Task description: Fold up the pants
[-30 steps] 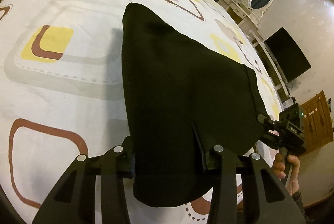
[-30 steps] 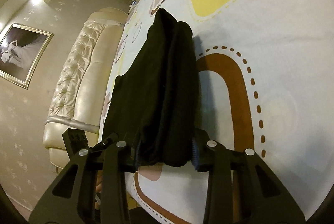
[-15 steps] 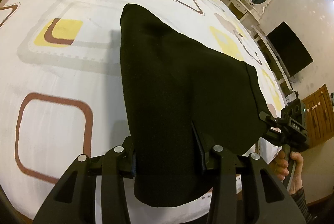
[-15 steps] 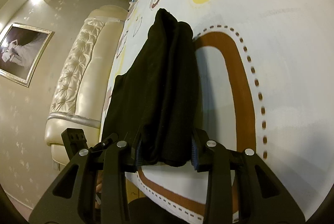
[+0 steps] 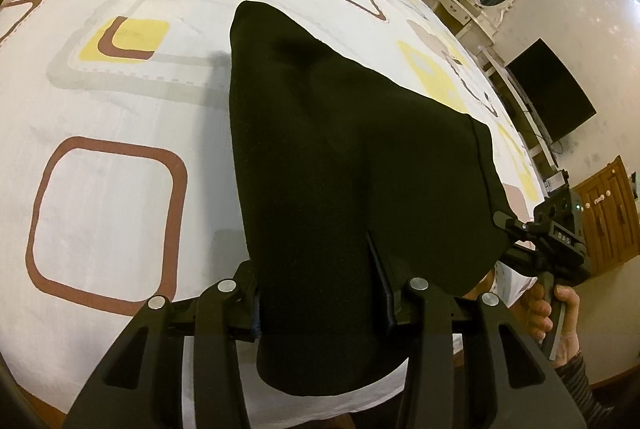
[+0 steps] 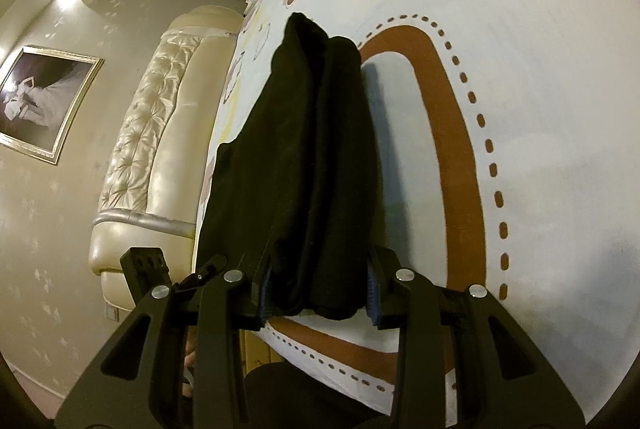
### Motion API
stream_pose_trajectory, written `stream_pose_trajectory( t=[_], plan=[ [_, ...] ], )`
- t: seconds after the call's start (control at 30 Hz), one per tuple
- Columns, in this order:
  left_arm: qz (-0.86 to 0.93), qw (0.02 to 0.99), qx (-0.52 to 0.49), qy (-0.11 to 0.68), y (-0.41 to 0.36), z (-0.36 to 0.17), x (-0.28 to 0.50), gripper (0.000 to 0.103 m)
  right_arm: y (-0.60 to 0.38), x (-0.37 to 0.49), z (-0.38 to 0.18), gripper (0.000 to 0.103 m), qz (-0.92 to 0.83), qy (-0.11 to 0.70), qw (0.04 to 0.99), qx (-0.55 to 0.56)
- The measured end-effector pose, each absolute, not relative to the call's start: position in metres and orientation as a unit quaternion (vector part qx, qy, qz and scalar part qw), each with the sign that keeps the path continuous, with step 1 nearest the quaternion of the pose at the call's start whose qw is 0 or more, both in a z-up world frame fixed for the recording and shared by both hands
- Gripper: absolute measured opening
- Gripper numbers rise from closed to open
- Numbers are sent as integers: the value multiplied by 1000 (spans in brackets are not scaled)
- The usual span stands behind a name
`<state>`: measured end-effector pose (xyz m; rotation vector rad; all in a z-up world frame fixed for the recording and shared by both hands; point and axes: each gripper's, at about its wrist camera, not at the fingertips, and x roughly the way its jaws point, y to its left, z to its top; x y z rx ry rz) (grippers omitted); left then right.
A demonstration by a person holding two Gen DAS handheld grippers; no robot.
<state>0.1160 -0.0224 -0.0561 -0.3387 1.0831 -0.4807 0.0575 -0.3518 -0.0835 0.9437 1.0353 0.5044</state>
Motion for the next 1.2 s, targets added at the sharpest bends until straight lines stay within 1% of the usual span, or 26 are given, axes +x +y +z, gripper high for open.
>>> stream_pose_trajectory(
  t=[0.43, 0.73, 0.83, 0.93, 0.97, 1.0, 1.07, 1.13, 1.2],
  plan=[
    [-241, 819, -174, 490, -28, -66, 114, 46, -359, 54, -96, 34, 234, 467, 730, 441],
    [-244, 821, -173, 487, -20, -67, 108, 47, -364, 53, -97, 34, 236, 465, 727, 446],
    [-246, 819, -177, 486, -17, -68, 107, 49, -366, 53, -99, 34, 237, 465, 725, 448],
    [-249, 821, -174, 484, -15, -69, 107, 55, -368, 53, -100, 35, 238, 464, 724, 452],
    [-248, 822, -172, 483, -15, -70, 107, 59, -369, 53, -100, 35, 239, 464, 724, 452],
    [-244, 824, -171, 482, -14, -70, 107, 66, -370, 52, -101, 36, 239, 462, 722, 457],
    [-241, 824, -175, 482, -12, -72, 108, 73, -373, 51, -102, 37, 242, 457, 716, 470],
    [-246, 821, -184, 482, -9, -73, 108, 75, -379, 50, -106, 41, 250, 449, 705, 488],
    [-251, 820, -184, 481, -9, -73, 108, 79, -383, 49, -107, 44, 255, 443, 697, 502]
  ],
)
